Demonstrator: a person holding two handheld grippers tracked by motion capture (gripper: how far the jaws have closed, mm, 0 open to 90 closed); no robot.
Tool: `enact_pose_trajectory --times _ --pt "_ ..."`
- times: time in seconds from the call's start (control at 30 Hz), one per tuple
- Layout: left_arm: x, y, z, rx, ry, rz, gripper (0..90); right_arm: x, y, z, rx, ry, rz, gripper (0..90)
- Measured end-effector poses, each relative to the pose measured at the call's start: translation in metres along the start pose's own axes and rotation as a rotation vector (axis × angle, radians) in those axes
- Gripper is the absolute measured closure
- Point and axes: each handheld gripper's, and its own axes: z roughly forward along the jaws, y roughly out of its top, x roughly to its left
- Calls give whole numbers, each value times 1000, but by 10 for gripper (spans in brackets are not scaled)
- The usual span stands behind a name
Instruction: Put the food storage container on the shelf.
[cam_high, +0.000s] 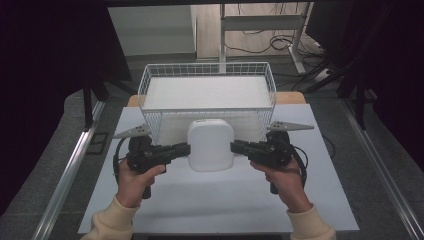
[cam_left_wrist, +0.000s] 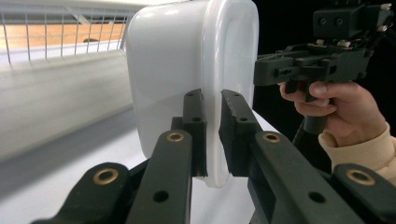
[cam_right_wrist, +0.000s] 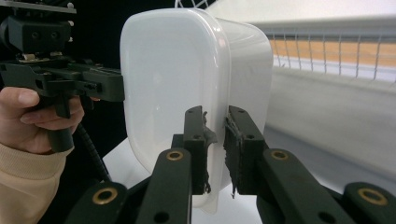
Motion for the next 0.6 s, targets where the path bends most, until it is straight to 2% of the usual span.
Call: enact_pose_trajectory --times 0.37,0.6 --pt "10 31 3 -9 3 -11 814 -10 34 5 -14 2 1 793" --pt "12 45 -1 -13 0 -1 813 -8 47 6 -23 -5 -4 793"
